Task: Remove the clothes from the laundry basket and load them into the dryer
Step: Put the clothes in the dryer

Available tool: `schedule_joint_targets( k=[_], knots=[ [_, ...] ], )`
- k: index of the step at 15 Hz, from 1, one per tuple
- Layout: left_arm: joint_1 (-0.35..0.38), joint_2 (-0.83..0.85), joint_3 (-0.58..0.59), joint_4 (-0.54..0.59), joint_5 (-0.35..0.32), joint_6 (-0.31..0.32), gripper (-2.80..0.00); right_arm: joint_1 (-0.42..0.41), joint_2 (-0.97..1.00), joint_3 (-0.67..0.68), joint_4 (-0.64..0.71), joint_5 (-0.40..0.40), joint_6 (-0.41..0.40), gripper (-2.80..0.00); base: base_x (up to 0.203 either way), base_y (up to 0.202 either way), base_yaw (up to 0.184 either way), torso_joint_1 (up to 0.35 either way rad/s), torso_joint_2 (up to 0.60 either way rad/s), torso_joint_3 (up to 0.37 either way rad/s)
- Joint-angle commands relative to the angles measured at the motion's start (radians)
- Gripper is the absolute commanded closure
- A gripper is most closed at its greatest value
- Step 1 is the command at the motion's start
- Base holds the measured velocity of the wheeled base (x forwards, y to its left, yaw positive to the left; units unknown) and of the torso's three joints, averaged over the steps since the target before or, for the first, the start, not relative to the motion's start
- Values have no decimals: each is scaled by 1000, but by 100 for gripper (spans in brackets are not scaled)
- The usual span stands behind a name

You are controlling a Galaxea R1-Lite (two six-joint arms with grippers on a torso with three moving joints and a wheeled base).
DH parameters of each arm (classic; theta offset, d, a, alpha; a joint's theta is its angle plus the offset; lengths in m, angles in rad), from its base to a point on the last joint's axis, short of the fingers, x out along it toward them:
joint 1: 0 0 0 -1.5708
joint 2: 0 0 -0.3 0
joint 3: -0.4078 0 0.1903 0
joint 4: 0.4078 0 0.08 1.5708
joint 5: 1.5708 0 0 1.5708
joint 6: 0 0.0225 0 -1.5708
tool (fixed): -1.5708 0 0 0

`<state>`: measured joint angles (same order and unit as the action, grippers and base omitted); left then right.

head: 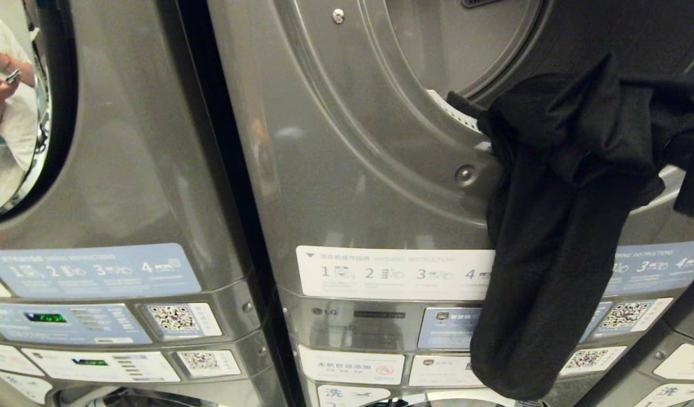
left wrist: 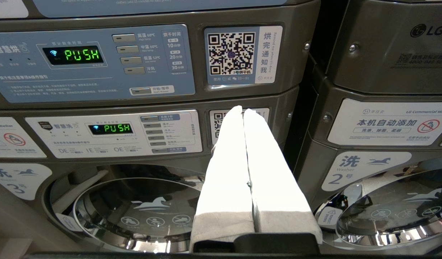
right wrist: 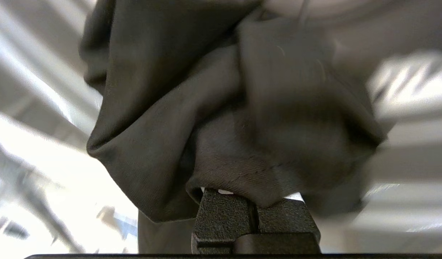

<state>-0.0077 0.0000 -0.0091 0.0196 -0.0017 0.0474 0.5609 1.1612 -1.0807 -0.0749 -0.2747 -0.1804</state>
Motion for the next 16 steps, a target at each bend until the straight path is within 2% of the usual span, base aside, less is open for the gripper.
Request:
schedule_joint_targets(
  k=[1,4,8,10,13,16],
  knots=[
    [0,0,0,0,0,0,0,0,54,-124,0,-5,-21,0,0,0,0,0,0,0],
    [0,0,0,0,0,0,0,0,168,-347,1,-19,-48,0,0,0,0,0,0,0],
    [0,0,0,0,3,-1,0,-6,425,-689,-11,-31,-84,0,0,0,0,0,0,0],
    [0,0,0,0,3,-17,0,-24,576,-851,-70,-60,-118,0,0,0,0,0,0,0],
    [0,0,0,-1,5,-24,0,-115,736,-894,-311,-84,-216,0,0,0,0,0,0,0],
    [0,0,0,0,5,-24,0,-229,780,-898,-383,-93,-230,0,0,0,0,0,0,0]
  ],
)
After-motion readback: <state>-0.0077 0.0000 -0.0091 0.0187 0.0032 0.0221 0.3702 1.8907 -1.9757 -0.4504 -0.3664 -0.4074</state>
